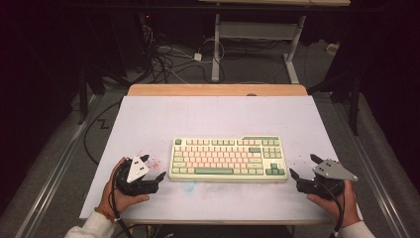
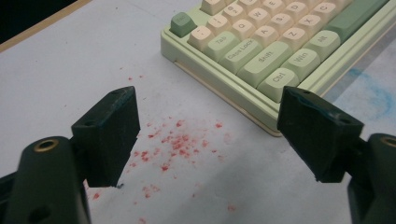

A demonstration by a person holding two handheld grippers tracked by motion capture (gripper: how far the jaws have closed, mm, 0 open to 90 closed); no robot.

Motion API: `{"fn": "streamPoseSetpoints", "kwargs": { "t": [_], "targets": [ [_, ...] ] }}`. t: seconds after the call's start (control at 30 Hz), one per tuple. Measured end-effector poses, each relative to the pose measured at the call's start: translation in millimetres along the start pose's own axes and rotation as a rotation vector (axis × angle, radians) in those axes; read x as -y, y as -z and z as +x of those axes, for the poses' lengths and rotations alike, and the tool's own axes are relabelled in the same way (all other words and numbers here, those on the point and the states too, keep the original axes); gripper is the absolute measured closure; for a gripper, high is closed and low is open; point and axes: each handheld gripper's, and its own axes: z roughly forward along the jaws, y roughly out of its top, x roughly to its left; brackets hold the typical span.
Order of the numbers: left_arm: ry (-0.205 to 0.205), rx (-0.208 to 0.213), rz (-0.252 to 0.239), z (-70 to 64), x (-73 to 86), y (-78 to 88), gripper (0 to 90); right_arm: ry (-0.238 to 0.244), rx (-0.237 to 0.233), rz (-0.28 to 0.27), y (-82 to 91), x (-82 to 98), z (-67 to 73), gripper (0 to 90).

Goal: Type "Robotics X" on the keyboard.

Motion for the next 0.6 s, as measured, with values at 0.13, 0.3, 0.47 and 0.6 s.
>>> {"fn": "streamPoseSetpoints", "kwargs": {
  "t": [0.13,0.3,0.47,0.6],
  "targets": [
    [-0.013,0.000,-0.008,0.4,-2.1,-0.4,21.4,-0.002,0.002,0.001,3.3,0.5,-0.3,18.2],
    [-0.011,0.004,-0.010,2.5,-3.0,-1.5,20.6,-0.006,0.007,-0.004,4.1,-1.1,-0.6,18.1],
    [0.004,0.013,0.004,1.7,-3.7,-0.8,20.7,0.009,-0.001,0.003,2.6,-4.0,2.1,18.3],
    [0.005,0.014,0.019,1.8,-6.1,-0.6,21.4,0.000,-0.004,0.003,0.4,-9.5,4.2,19.8]
  ]
}}
